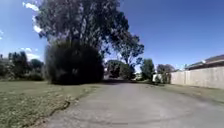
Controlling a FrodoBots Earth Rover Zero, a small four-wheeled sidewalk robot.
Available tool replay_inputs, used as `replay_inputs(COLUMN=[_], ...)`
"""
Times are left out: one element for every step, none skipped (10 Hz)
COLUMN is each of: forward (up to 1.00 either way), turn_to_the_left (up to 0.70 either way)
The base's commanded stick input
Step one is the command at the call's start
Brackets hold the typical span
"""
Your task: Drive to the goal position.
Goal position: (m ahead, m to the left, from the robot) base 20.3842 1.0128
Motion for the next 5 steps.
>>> replay_inputs(forward=[1.00,1.00,1.00,1.00,1.00], turn_to_the_left=[0.00,0.00,0.00,0.00,0.00])
